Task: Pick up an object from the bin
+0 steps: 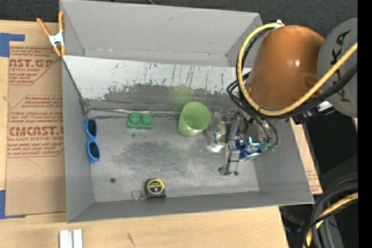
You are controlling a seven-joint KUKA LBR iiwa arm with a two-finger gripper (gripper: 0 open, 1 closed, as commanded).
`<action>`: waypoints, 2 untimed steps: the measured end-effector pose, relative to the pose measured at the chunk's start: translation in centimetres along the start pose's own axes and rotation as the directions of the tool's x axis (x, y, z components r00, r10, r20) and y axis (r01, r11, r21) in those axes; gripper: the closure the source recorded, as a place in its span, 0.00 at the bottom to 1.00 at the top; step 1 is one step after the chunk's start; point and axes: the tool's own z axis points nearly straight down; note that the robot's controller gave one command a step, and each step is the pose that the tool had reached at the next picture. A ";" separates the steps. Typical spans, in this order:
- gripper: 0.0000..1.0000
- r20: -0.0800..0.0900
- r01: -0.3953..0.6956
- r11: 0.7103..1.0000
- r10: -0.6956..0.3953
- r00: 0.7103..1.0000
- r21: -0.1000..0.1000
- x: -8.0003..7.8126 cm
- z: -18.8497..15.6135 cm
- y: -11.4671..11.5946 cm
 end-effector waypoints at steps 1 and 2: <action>0.00 0.001 0.133 0.991 -0.133 0.991 0.001 -1.0 8.3 -7.2; 0.00 0.007 0.090 0.996 -0.090 0.996 0.001 -5.9 14.9 -11.7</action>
Offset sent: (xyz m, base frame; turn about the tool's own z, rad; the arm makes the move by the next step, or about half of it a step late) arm 0.0103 -0.0696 -0.0788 -0.1372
